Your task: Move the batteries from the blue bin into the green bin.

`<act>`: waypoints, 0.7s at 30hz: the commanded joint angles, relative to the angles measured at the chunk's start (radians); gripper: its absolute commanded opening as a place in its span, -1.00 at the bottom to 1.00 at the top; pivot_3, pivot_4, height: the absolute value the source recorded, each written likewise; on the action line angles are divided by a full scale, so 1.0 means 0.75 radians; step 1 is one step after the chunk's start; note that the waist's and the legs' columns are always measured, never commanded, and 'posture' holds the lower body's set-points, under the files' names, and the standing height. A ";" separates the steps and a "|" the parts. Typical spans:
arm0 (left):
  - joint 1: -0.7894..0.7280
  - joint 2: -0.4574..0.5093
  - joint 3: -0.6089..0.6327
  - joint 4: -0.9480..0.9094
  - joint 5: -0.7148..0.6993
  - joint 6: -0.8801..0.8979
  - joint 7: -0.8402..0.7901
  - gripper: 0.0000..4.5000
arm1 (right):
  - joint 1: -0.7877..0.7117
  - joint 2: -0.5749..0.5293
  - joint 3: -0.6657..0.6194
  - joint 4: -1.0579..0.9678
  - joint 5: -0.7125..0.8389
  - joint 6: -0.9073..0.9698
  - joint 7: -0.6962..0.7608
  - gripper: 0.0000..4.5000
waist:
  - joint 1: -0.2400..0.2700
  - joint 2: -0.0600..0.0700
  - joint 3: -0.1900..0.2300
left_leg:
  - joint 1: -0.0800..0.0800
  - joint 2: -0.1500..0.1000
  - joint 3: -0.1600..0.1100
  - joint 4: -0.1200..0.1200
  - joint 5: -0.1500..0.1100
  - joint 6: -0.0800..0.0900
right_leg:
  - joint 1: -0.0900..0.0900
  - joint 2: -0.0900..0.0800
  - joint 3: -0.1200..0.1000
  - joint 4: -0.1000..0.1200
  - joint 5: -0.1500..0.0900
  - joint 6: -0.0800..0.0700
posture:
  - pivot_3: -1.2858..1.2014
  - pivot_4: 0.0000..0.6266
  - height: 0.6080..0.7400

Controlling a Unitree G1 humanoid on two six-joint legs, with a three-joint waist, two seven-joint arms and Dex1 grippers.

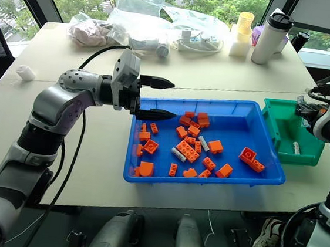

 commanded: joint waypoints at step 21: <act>0.089 0.186 0.033 -0.171 -0.015 0.070 -0.124 1.00 | 0.039 -0.169 0.239 -0.297 0.342 -0.142 0.338 0.59 | -0.010 0.000 0.000 | 0.000 0.001 -0.001 0.000 0.000 0.000 | 0.000 0.002 0.000 0.000 0.000 0.000 | 0.03 -0.52 1.00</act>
